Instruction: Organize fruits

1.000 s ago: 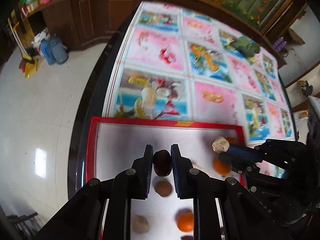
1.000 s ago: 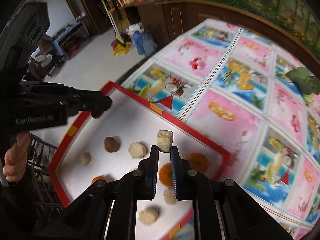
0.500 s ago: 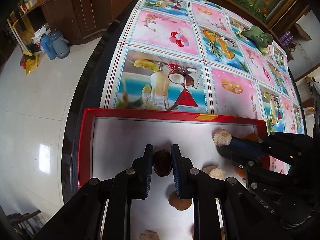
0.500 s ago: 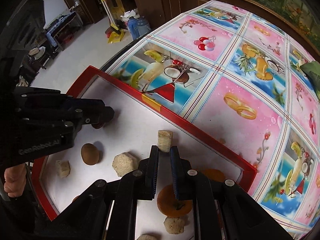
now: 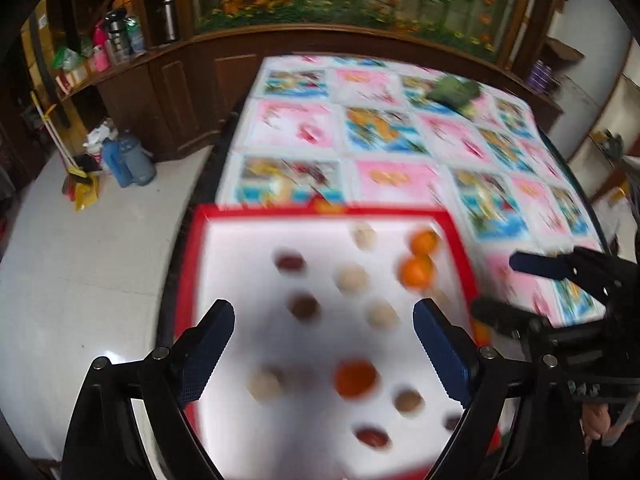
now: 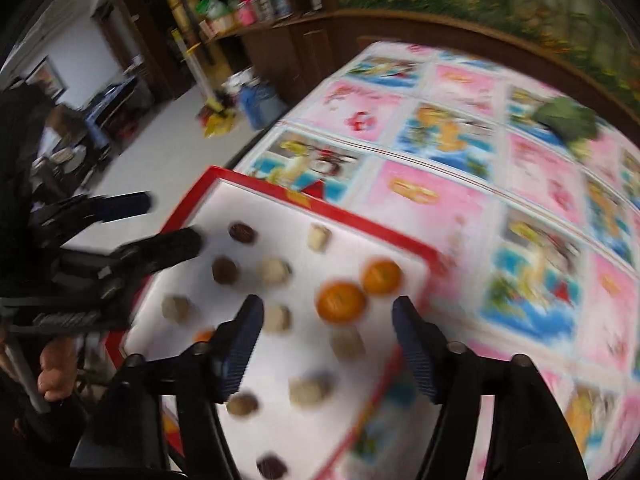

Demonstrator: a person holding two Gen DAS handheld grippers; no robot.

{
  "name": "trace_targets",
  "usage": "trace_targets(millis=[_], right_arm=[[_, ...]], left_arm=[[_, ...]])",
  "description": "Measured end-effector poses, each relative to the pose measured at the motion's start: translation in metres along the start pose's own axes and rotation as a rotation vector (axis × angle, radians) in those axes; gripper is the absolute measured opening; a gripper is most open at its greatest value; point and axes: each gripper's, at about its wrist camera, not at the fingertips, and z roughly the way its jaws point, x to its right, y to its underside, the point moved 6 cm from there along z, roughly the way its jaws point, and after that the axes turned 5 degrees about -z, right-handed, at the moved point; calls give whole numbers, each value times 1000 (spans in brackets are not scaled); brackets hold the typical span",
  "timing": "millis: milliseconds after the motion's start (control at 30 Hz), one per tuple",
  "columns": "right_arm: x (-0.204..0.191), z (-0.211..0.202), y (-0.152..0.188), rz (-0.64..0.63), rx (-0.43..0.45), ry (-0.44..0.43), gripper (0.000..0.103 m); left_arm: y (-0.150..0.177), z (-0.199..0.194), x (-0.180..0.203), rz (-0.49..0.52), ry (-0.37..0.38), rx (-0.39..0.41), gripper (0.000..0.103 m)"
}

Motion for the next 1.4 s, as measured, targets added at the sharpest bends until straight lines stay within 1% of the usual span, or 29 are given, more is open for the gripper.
trace_targets(millis=[67, 133, 233, 300, 367, 500, 533, 633, 900, 967, 1400], right_arm=[[4, -8, 17, 36, 2, 34, 73], [3, -15, 34, 53, 9, 68, 75], [-2, -23, 51, 29, 11, 113, 75], [-3, -33, 63, 13, 24, 160, 75], [-3, -43, 72, 19, 28, 149, 75], [-5, -58, 87, 57, 6, 42, 75], [-7, -63, 90, 67, 14, 33, 75], [-8, -72, 96, 64, 29, 63, 75], [-14, -84, 103, 65, 49, 86, 76], [-16, -85, 103, 62, 51, 99, 76], [-17, -84, 100, 70, 57, 92, 76]], left_arm=[[22, -3, 10, -14, 3, -11, 92], [39, -6, 17, -25, -13, -21, 92], [52, -15, 27, -13, -38, -30, 92], [57, -28, 34, 6, -78, -8, 92], [63, -44, 39, 2, -94, 5, 92], [72, -68, 46, -2, -88, 17, 96], [74, -71, 46, -1, -84, 18, 96], [81, -81, 48, 0, -93, 26, 96], [92, -99, 42, -6, -111, 40, 96], [91, -99, 40, -8, -109, 39, 96], [86, -93, 30, -17, -109, 23, 96]])
